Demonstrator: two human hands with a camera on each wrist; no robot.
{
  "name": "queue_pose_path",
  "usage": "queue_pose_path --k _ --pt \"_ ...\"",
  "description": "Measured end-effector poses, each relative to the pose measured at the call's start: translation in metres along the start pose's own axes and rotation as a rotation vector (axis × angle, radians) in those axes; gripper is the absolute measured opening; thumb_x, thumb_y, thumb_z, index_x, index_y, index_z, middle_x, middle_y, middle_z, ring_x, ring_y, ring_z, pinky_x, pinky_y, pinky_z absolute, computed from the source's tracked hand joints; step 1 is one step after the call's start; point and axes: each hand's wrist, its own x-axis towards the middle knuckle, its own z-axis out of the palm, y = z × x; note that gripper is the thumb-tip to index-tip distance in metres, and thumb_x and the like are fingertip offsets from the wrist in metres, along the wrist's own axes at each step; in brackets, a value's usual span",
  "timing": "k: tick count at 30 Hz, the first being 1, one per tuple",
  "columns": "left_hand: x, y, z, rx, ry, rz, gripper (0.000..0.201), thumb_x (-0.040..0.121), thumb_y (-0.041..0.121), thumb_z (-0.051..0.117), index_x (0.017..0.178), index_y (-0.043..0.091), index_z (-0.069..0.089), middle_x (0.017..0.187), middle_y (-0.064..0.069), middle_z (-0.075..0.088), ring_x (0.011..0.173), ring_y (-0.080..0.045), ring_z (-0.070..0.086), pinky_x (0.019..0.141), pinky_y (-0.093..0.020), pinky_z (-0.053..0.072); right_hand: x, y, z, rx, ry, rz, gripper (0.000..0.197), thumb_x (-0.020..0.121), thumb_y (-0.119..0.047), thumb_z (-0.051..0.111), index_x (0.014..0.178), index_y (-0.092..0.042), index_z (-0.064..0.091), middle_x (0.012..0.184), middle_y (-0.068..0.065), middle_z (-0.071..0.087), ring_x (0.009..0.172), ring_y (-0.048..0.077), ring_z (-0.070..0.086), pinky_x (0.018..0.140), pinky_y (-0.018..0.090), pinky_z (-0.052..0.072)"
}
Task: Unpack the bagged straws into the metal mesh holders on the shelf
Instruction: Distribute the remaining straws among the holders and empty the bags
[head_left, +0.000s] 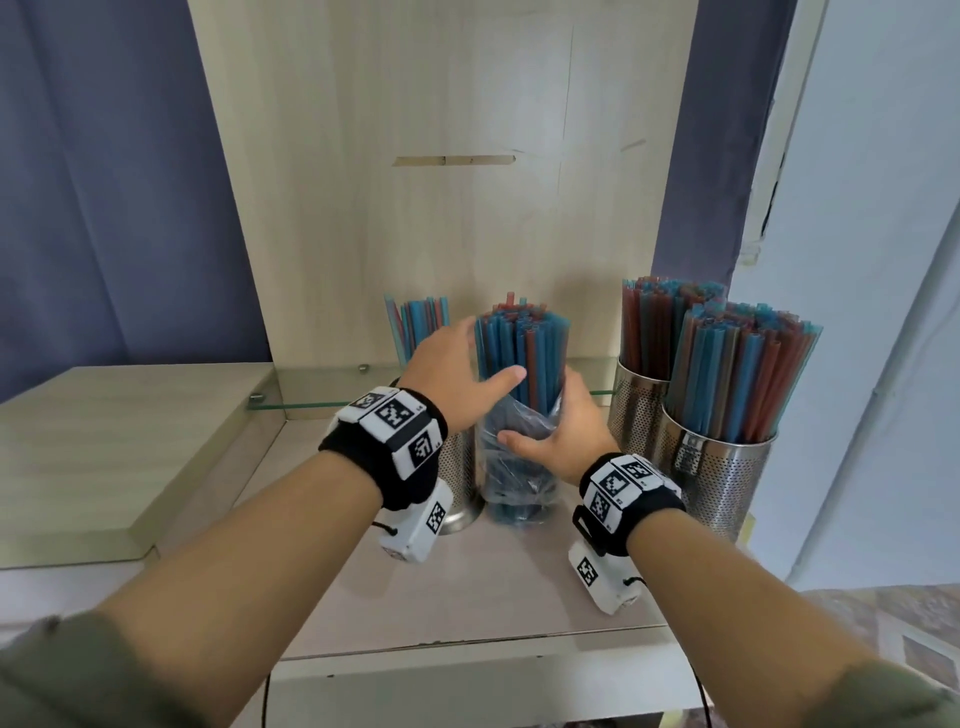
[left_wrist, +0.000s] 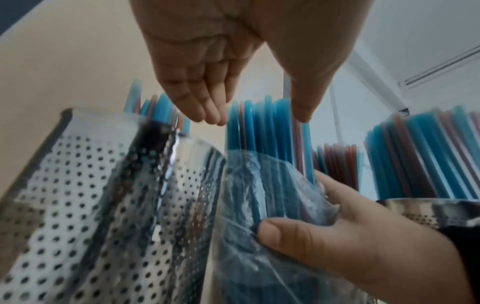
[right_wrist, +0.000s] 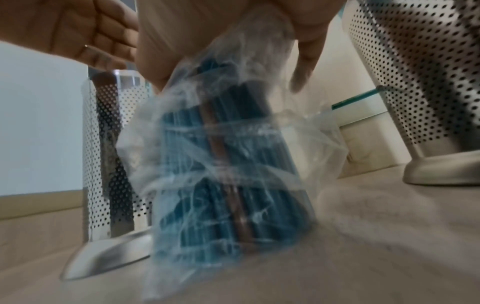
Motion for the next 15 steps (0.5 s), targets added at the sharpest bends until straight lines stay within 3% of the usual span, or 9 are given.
queue_pose_path --k 2,4,7,11,15 --pt "0.005 -0.002 0.007 0.032 0.041 -0.069 0.083 0.073 0.07 0.066 0.135 0.018 0.047 0.128 -0.001 0.06 0.123 -0.023 0.053 0.101 -0.04 0.045 0.002 0.001 0.004 -0.045 0.006 -0.008 0.095 0.06 -0.04 0.09 0.136 -0.022 0.036 0.125 -0.005 0.051 0.115 0.01 0.053 0.098 0.028 0.046" --pt "0.009 -0.006 0.015 0.1 0.086 -0.147 0.086 0.056 0.091 0.051 0.115 0.029 0.057 0.111 0.006 0.065 0.113 -0.023 0.055 0.096 -0.045 0.047 0.003 0.003 0.009 -0.081 0.002 -0.014 0.097 0.058 -0.044 0.089 0.136 -0.022 0.036 0.125 -0.003 0.05 0.116 0.012 0.052 0.1 0.034 0.049" --pt "0.015 -0.015 0.025 0.098 0.085 -0.24 0.089 0.044 0.101 0.036 0.094 0.032 0.063 0.097 0.009 0.067 0.106 -0.024 0.056 0.094 -0.049 0.045 0.0 0.003 0.017 -0.102 0.025 -0.022 0.099 0.059 -0.041 0.089 0.139 -0.018 0.036 0.127 0.001 0.047 0.117 0.013 0.049 0.1 0.034 0.048" --pt "0.02 -0.024 0.024 -0.063 0.085 -0.222 0.073 0.051 0.091 0.044 0.086 0.03 0.064 0.089 0.009 0.069 0.099 -0.022 0.062 0.091 -0.047 0.049 -0.004 -0.002 0.024 -0.084 0.07 -0.022 0.108 0.058 -0.038 0.09 0.144 -0.019 0.028 0.13 0.0 0.04 0.112 0.006 0.041 0.096 0.022 0.041" --pt "0.025 -0.021 0.018 -0.18 0.036 -0.185 0.038 0.077 0.06 0.064 0.084 0.023 0.069 0.077 0.007 0.071 0.077 -0.017 0.067 0.08 -0.042 0.056 -0.005 -0.004 0.025 -0.054 0.089 0.016 0.119 0.051 -0.045 0.092 0.146 -0.021 0.025 0.131 -0.002 0.04 0.118 0.009 0.043 0.102 0.03 0.044"
